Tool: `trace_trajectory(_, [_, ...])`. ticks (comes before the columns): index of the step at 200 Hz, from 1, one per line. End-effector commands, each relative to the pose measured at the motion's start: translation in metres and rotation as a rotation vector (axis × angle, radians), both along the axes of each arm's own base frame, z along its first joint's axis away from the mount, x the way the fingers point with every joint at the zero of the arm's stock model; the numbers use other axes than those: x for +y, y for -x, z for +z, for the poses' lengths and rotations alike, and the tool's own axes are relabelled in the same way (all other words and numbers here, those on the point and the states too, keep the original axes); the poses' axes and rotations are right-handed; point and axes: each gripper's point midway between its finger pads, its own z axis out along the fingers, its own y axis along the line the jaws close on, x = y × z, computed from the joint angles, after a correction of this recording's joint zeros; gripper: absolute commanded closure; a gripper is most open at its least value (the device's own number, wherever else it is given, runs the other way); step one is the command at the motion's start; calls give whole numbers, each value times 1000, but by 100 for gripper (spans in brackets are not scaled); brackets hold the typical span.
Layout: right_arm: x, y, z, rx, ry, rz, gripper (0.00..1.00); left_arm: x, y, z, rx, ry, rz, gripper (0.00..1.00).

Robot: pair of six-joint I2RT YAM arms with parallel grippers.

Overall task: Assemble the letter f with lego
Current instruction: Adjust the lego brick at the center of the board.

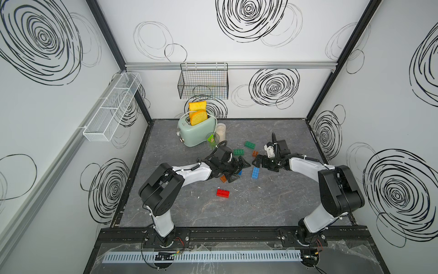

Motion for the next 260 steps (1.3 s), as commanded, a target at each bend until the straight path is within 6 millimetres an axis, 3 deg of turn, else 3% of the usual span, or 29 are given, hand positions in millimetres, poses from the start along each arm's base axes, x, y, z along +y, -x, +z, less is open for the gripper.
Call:
trace_trajectory(1, [-7,9,-14,53,59,18,1,-1,-16,-1,-1,23,64,0])
trace_trajectory(117, [-20,12,-32,122,149,-4,1,12,-63,-28,-9,-8,150,0])
trace_trajectory(260, [-37,55,-47,237,216,-4,1,1,-101,-28,-96,-14,85,1])
